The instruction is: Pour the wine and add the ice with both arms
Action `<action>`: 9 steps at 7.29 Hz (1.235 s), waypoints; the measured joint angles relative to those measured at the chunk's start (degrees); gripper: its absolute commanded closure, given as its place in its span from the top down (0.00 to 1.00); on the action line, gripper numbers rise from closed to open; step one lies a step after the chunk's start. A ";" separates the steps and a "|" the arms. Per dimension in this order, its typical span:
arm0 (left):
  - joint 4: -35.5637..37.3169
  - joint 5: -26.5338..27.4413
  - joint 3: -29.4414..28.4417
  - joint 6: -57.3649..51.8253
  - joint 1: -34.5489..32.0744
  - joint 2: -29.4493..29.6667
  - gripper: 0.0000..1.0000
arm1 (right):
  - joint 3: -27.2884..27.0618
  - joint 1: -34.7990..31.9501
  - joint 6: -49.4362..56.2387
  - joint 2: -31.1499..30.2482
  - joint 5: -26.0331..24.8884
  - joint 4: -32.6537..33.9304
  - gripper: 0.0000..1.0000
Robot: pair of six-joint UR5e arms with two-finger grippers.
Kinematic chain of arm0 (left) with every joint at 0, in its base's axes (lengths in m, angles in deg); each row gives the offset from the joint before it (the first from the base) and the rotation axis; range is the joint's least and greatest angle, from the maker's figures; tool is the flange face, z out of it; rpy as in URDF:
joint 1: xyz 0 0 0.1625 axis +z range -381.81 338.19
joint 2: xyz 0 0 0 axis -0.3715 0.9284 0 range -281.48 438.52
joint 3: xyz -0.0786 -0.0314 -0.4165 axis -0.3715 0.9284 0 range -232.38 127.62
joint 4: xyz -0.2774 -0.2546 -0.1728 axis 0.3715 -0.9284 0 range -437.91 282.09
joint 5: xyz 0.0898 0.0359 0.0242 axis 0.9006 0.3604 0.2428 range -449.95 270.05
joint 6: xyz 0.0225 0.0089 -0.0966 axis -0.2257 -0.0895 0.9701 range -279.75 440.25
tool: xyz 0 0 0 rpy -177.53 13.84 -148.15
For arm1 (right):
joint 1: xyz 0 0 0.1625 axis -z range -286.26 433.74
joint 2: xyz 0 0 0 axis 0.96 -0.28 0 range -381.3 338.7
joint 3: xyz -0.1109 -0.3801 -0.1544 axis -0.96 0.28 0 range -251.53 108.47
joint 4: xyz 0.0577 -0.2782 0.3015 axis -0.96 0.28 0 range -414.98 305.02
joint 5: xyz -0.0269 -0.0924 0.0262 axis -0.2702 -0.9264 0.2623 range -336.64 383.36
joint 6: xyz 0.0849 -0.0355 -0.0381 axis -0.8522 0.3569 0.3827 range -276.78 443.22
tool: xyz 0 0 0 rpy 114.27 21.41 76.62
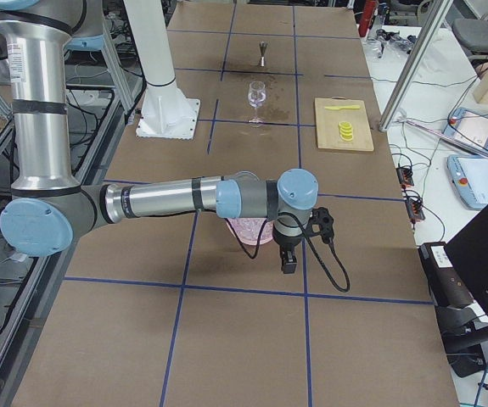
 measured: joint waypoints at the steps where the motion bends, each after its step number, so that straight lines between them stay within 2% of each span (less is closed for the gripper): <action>1: 0.04 0.32 0.08 -0.06 0.05 0.11 1.00 | -0.02 0.47 -0.04 0.03 -0.08 0.64 1.00; 5: 0.44 6.15 -0.53 -0.09 0.01 -0.04 1.00 | -1.55 2.12 -0.20 0.20 -0.32 2.72 1.00; 9: 1.28 6.64 -1.21 -0.10 -0.79 -0.22 1.00 | -9.76 1.36 -0.19 -1.39 -0.79 10.33 1.00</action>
